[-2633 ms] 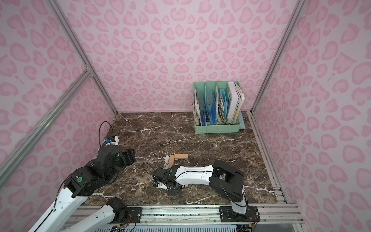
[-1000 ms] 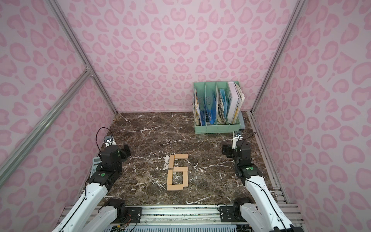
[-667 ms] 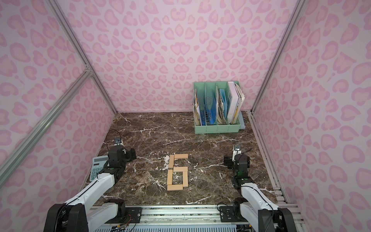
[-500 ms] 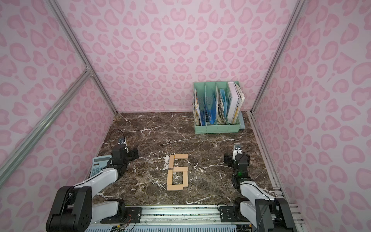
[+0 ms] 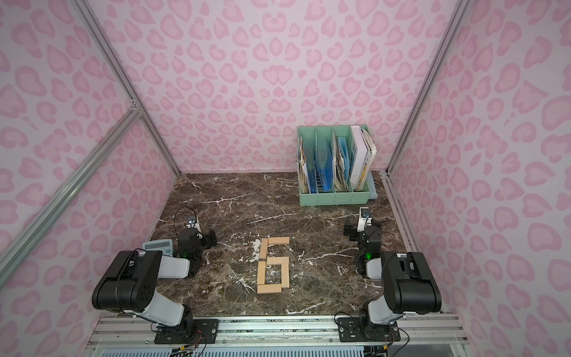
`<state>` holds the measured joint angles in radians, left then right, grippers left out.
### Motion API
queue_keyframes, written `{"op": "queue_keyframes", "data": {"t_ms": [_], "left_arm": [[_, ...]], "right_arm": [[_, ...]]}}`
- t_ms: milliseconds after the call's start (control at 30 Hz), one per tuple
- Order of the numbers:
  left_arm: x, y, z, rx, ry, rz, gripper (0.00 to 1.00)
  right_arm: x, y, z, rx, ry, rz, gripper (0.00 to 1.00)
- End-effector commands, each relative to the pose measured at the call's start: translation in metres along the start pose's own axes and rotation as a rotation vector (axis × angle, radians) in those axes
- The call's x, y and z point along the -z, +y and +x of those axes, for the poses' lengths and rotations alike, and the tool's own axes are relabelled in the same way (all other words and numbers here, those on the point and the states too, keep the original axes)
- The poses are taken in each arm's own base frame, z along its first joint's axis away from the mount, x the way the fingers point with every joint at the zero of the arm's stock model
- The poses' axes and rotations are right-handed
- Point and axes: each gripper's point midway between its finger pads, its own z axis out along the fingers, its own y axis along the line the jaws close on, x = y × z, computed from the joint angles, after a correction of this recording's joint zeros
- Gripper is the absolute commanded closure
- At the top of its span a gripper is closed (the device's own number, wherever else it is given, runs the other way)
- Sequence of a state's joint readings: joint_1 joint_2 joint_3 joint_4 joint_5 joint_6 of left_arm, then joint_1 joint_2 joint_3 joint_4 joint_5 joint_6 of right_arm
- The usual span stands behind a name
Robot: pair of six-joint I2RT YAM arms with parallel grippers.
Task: Assemble the number 6 with building blocks
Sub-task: Reset both arms
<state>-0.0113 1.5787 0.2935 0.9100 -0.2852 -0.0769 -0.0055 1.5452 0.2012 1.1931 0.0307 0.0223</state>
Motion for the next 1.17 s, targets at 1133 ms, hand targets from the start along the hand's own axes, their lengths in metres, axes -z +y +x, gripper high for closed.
{"op": "queue_keyframes", "data": {"t_ms": [1133], "left_arm": [[-0.011, -0.006, -0.046, 0.016, -0.040, -0.030, 0.01]], "right_arm": [[0.002, -0.001, -0.035, -0.011, -0.152, 0.002, 0.01]]}}
